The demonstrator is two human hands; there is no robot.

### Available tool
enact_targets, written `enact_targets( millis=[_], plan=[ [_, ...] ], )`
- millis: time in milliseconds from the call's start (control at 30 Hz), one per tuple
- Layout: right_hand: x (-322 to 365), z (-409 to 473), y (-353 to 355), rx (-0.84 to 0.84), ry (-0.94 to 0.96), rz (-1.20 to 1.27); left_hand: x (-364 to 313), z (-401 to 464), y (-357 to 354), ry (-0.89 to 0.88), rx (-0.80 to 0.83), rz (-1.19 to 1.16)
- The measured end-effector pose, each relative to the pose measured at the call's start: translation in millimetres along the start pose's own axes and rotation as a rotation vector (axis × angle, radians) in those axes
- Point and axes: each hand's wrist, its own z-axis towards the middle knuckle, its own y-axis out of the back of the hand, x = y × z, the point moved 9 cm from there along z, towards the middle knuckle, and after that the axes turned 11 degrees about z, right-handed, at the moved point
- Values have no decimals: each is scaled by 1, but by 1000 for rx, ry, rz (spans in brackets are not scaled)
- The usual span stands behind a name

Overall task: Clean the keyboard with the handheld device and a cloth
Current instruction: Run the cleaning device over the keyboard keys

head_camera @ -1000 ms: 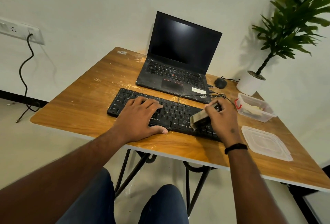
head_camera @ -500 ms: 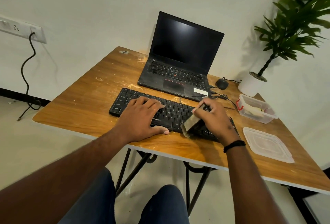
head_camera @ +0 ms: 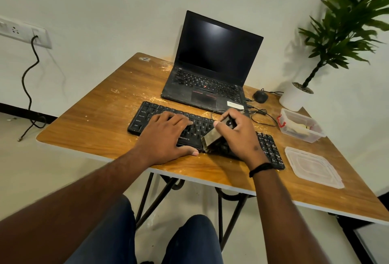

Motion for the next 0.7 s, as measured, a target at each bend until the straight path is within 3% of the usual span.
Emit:
enact_targets(
  millis=[100, 233, 433, 567, 700],
  plan=[
    [-12, 2, 19, -40, -76, -83, 1, -1, 1, 3, -1, -11],
    [-24, -8, 56, -250, -163, -248, 0, 0, 1, 3, 0, -3],
    [-14, -28, 21, -319, -135, 65, 0, -1, 1, 1, 8, -1],
    [-13, -27, 10, -176, -139, 114, 0, -1, 1, 2, 17, 8],
    [-8, -31, 27, -358, -91, 208, 0, -1, 0, 0, 17, 2]
  ],
)
